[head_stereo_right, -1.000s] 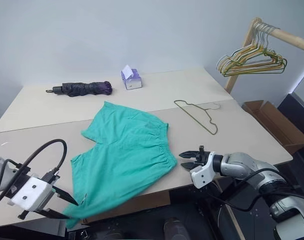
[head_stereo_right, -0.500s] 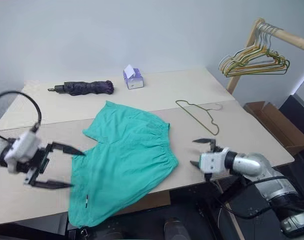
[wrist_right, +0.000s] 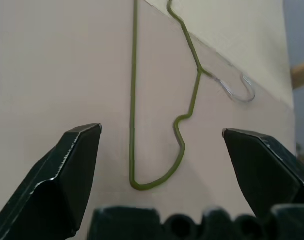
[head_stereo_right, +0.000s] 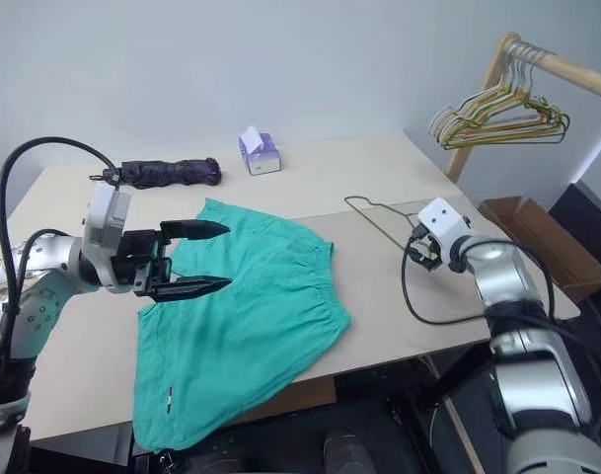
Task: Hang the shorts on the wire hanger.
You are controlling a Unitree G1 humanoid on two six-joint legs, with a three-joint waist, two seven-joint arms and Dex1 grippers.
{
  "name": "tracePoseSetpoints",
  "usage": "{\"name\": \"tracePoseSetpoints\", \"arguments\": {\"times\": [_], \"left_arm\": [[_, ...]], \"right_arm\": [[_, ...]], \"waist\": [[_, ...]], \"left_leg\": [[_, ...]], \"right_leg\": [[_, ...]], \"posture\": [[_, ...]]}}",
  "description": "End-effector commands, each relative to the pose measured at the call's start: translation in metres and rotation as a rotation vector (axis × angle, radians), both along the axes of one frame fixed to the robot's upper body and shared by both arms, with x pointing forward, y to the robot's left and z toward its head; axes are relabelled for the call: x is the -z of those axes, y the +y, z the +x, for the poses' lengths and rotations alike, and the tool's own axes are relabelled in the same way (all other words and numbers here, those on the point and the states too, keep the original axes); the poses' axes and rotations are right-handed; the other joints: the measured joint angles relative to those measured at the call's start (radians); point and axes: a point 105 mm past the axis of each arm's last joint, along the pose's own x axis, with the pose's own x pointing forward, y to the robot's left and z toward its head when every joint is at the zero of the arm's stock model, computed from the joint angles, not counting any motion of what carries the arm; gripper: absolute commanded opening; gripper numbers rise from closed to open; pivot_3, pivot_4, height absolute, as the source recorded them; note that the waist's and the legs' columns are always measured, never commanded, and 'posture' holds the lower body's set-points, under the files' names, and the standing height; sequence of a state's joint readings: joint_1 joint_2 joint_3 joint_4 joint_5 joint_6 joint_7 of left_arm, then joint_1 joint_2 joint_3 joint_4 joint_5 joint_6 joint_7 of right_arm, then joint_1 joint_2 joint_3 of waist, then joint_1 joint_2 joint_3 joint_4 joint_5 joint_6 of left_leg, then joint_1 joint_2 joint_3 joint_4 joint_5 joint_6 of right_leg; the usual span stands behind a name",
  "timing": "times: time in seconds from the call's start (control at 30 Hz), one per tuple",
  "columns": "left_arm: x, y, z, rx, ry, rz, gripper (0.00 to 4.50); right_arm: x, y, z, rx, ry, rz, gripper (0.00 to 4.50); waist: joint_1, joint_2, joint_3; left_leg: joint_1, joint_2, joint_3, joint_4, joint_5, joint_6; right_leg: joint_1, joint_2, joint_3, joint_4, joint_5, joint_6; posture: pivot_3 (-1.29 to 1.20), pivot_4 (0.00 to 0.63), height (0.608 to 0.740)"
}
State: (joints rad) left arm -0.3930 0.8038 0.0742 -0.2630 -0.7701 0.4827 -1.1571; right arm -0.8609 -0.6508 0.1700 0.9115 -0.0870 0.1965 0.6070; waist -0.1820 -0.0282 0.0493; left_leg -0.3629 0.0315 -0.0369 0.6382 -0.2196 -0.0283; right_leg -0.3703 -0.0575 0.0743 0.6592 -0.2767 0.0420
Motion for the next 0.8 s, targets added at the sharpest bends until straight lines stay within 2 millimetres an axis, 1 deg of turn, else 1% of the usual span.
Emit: {"name": "tracePoseSetpoints", "arguments": {"times": [0.03,0.07,0.17,0.27,0.37,0.47,0.53,0.57,0.6,0.63,0.67,0.77,0.8], "left_arm": [[-0.009,0.000,-0.003,-0.007,-0.042,0.001,4.48],[-0.009,0.001,-0.003,-0.016,-0.044,0.000,4.48],[-0.009,0.004,-0.005,-0.046,-0.044,-0.012,4.50],[-0.008,0.006,-0.008,-0.070,-0.041,-0.016,4.50],[-0.006,0.007,-0.010,-0.087,-0.036,-0.022,4.50],[-0.006,0.006,-0.011,-0.107,-0.029,-0.035,4.50],[-0.005,0.006,-0.013,-0.118,-0.020,-0.040,4.50],[-0.005,0.006,-0.014,-0.122,-0.017,-0.040,4.50],[-0.005,0.006,-0.016,-0.126,-0.015,-0.041,4.50],[-0.004,0.006,-0.016,-0.135,-0.008,-0.045,4.50],[-0.005,0.007,-0.018,-0.144,-0.003,-0.049,4.50],[-0.005,0.008,-0.018,-0.180,0.006,-0.058,4.50],[-0.005,0.008,-0.017,-0.191,0.010,-0.059,4.50]], "right_arm": [[0.001,-0.010,0.004,0.031,0.030,-0.020,4.50],[-0.002,-0.010,0.006,0.042,0.021,0.002,4.50],[-0.014,-0.010,0.011,0.064,-0.012,0.085,3.93],[-0.018,-0.010,0.012,0.069,-0.035,0.118,2.93],[-0.014,-0.012,0.012,0.082,-0.036,0.095,1.74],[-0.011,-0.010,0.013,0.098,-0.032,0.105,0.71],[-0.009,-0.009,0.014,0.116,-0.025,0.108,0.01],[-0.008,-0.009,0.014,0.122,-0.025,0.104,0.01],[-0.008,-0.008,0.015,0.118,-0.027,0.095,0.01],[-0.007,-0.008,0.015,0.124,-0.025,0.097,0.01],[-0.008,-0.008,0.015,0.137,-0.022,0.104,0.01],[-0.008,-0.011,0.016,0.175,-0.012,0.101,0.01],[-0.007,-0.015,0.015,0.194,-0.005,0.094,0.01]], "waist": [[-0.002,0.000,0.000],[-0.001,0.000,0.000],[-0.002,0.000,0.000],[0.000,0.000,0.000],[0.006,0.001,0.001],[0.013,0.001,0.004],[0.020,0.003,0.014],[0.022,0.004,0.017],[0.025,0.005,0.023],[0.027,0.005,0.030],[0.031,0.006,0.040],[0.039,0.008,0.070],[0.042,0.008,0.076]], "left_leg": [[0.000,0.000,0.000,0.000,0.000,0.000],[-0.001,0.000,-0.001,0.000,0.000,0.000],[-0.002,0.000,-0.002,0.000,0.000,0.000],[-0.002,-0.001,-0.002,0.001,0.000,0.000],[-0.002,0.000,-0.003,0.001,0.000,0.000],[-0.002,-0.001,-0.002,0.001,0.000,0.000],[-0.002,-0.001,-0.002,0.001,0.000,0.000],[-0.002,-0.001,-0.002,0.001,0.000,0.000],[-0.002,-0.001,-0.002,0.001,0.000,0.000],[-0.002,-0.001,-0.002,0.001,0.000,0.000],[-0.002,-0.001,-0.002,0.001,0.000,0.000],[-0.004,-0.001,-0.002,0.002,0.000,0.000],[-0.005,-0.001,-0.002,0.002,0.000,0.000]], "right_leg": [[0.000,0.000,-0.001,0.000,0.000,0.000],[0.000,0.000,-0.001,-0.001,0.000,0.000],[0.000,0.000,-0.002,-0.001,0.000,0.000],[0.000,0.000,-0.001,-0.001,0.000,0.000],[0.000,0.000,-0.002,-0.001,0.000,0.000],[0.000,0.000,-0.002,-0.001,0.000,0.001],[0.000,0.000,-0.001,-0.002,0.000,0.001],[0.000,0.000,-0.001,-0.002,0.000,0.002],[0.000,0.000,-0.001,-0.002,0.000,0.002],[0.000,0.000,-0.001,-0.001,0.000,0.002],[0.000,0.000,-0.001,-0.001,0.000,0.002],[-0.001,0.000,-0.001,-0.001,0.000,0.002],[-0.002,0.000,-0.001,-0.001,0.001,0.001]], "posture": [[-0.08,0.000,0.740],[-0.08,0.000,0.740],[-0.06,0.003,0.740],[-0.04,0.016,0.740],[-0.04,0.033,0.740],[-0.03,0.057,0.740],[-0.03,0.075,0.740],[-0.03,0.080,0.740],[-0.03,0.101,0.740],[-0.03,0.101,0.740],[-0.03,0.126,0.740],[-0.03,0.153,0.740],[-0.03,0.175,0.740]]}}
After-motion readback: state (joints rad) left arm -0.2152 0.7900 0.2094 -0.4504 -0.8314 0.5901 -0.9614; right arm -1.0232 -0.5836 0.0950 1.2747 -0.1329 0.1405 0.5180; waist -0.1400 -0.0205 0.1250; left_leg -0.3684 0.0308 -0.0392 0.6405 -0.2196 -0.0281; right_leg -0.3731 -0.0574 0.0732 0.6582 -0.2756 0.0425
